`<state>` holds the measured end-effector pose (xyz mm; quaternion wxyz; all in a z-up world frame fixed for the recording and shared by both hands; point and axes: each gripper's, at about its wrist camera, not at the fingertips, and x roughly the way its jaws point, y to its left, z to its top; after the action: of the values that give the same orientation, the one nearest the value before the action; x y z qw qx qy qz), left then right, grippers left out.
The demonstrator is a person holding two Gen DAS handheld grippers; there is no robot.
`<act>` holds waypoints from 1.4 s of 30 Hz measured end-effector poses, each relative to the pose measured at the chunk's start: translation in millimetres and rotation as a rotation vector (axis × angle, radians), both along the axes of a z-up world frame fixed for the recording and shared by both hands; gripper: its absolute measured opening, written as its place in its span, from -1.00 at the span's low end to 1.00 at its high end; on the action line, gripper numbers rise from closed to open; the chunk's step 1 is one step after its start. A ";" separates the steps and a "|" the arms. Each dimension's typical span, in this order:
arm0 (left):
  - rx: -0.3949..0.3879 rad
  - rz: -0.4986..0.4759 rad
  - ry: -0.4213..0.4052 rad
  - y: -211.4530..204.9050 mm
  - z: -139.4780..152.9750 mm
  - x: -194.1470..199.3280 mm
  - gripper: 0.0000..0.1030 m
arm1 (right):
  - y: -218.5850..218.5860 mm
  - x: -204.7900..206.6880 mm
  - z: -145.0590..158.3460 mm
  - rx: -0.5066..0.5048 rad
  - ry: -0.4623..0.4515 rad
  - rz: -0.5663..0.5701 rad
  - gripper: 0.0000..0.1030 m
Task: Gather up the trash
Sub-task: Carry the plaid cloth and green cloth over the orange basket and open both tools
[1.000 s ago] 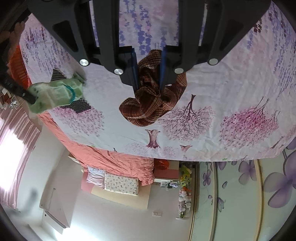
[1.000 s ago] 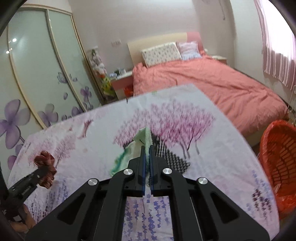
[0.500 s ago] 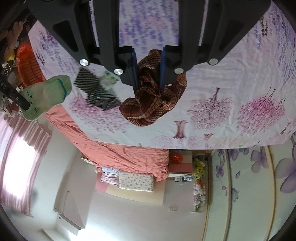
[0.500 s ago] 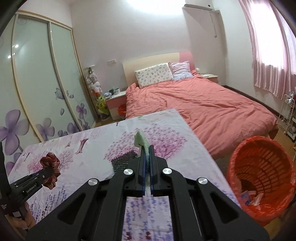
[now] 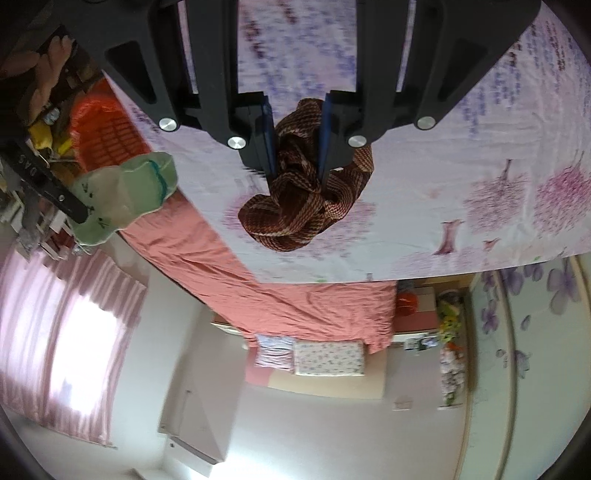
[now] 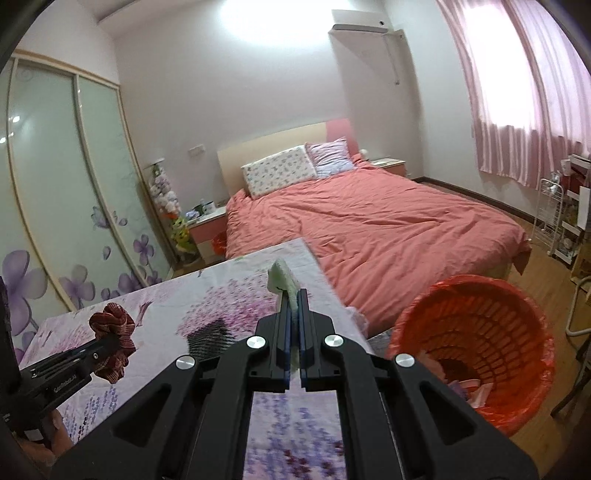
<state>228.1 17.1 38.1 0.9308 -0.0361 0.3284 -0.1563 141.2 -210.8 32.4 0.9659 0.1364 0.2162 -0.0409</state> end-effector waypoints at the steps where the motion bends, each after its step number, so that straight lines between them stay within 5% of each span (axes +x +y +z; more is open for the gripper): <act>1: -0.004 -0.015 0.000 -7.3 1.2 -1.7 -0.61 | -5.8 -3.0 0.4 -0.004 -0.004 -0.014 -0.93; 24: -0.049 -0.344 0.031 -189.9 -7.3 -25.4 -0.60 | -119.0 -43.3 -13.9 0.022 -0.038 -0.261 -0.93; 42: -0.014 -0.477 0.095 -289.2 -46.7 -8.3 -0.47 | -171.4 -45.1 -40.6 0.098 -0.012 -0.324 -0.93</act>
<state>219.9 -272.1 -8.6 0.8508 0.0286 0.3699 -0.3721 96.1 -382.2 -8.2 0.9402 0.2165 0.1874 -0.1846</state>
